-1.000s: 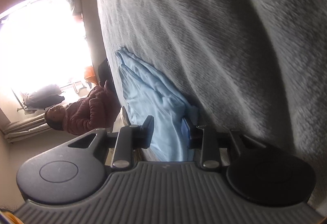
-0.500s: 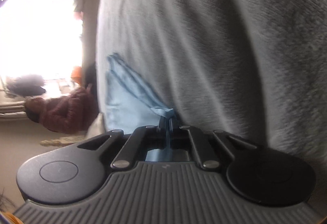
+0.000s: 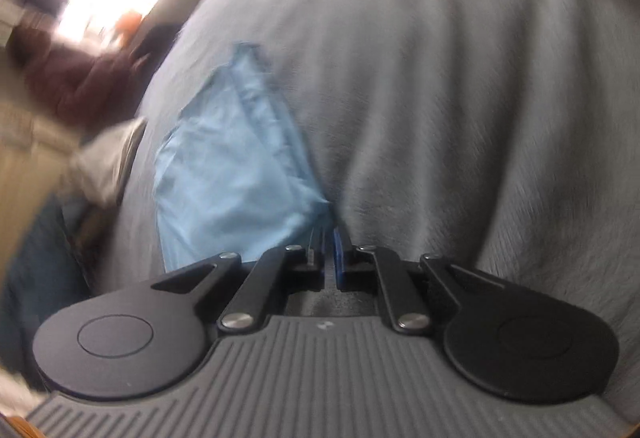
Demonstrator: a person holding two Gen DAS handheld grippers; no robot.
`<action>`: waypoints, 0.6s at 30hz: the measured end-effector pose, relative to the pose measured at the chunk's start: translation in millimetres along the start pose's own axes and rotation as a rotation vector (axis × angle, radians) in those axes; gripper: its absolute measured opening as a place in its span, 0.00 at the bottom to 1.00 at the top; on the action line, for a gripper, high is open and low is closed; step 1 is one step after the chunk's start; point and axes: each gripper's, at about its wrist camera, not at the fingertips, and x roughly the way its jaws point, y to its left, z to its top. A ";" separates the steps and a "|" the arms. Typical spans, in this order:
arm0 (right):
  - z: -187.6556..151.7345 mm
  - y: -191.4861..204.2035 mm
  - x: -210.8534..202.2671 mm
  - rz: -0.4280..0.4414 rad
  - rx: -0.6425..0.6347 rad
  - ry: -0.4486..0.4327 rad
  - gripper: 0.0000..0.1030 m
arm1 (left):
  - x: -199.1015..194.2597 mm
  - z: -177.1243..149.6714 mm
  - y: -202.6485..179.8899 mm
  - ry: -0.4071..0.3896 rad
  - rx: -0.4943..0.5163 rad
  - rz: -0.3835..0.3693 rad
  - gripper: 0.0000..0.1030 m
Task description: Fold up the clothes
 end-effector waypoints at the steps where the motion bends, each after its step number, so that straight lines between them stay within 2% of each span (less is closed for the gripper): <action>1: 0.2 10.3 0.6 0.011 -0.059 0.003 0.05 | -2.1 -1.5 6.1 0.001 -0.056 -0.036 0.19; 3: 0.3 30.7 2.2 0.035 -0.175 0.011 0.05 | -6.5 -4.3 19.8 -0.018 -0.167 -0.083 0.24; 6: -4.7 59.3 17.4 0.071 -0.319 0.034 0.05 | -13.7 -6.9 40.3 -0.070 -0.316 -0.101 0.31; 8: -4.8 66.6 26.5 0.079 -0.378 0.041 0.05 | -16.4 -8.5 54.4 -0.104 -0.421 -0.116 0.36; 11: -6.2 64.5 31.9 0.091 -0.407 0.052 0.05 | 0.3 -11.6 78.5 -0.091 -0.609 -0.198 0.47; 12: -5.2 66.4 34.5 0.089 -0.415 0.054 0.05 | 6.9 -12.7 86.7 -0.083 -0.672 -0.228 0.47; 15: -1.0 71.7 38.0 0.077 -0.436 0.054 0.05 | 22.9 -18.1 102.2 -0.082 -0.821 -0.307 0.39; 17: 3.4 75.5 39.8 0.065 -0.454 0.045 0.05 | 27.6 -19.9 104.7 -0.081 -0.854 -0.321 0.09; 18: 4.8 76.9 41.0 0.062 -0.464 0.041 0.05 | 29.9 -20.5 105.3 -0.069 -0.860 -0.318 0.08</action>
